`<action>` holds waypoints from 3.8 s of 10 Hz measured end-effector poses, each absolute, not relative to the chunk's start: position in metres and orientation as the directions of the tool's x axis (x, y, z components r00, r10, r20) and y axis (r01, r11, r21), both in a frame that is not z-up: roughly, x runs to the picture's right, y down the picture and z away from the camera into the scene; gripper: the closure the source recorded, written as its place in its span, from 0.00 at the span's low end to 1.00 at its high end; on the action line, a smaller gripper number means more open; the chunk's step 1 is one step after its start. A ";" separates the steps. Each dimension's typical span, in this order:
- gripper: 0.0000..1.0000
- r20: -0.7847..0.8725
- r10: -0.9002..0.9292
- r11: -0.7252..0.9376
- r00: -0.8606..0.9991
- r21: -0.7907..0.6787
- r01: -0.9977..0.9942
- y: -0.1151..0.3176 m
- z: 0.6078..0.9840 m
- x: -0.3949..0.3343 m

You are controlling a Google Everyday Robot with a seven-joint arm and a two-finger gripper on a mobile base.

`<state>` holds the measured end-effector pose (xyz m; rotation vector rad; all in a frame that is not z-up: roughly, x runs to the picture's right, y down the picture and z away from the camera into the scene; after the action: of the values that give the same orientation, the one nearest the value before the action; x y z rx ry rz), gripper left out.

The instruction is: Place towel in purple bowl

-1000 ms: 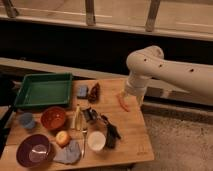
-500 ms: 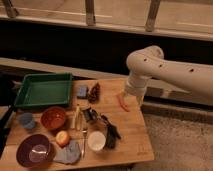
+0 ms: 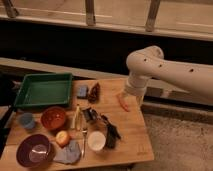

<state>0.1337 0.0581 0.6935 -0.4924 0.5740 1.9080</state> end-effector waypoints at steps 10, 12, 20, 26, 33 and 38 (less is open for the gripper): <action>0.35 -0.687 0.708 -0.005 0.163 -0.236 -0.972 0.121 0.694 -0.035; 0.35 -0.660 0.701 0.055 0.269 -0.327 -0.944 0.133 0.683 -0.046; 0.35 -0.651 0.674 0.159 0.349 -0.334 -0.929 0.138 0.696 -0.082; 0.35 -0.660 0.572 0.289 0.488 -0.395 -0.872 0.179 0.715 -0.133; 0.35 -0.672 0.485 0.304 0.560 -0.470 -0.828 0.214 0.713 -0.147; 0.35 -0.669 0.464 0.294 0.580 -0.502 -0.814 0.231 0.719 -0.160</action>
<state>-0.1601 0.2311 0.7192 -0.9287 0.4400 0.8874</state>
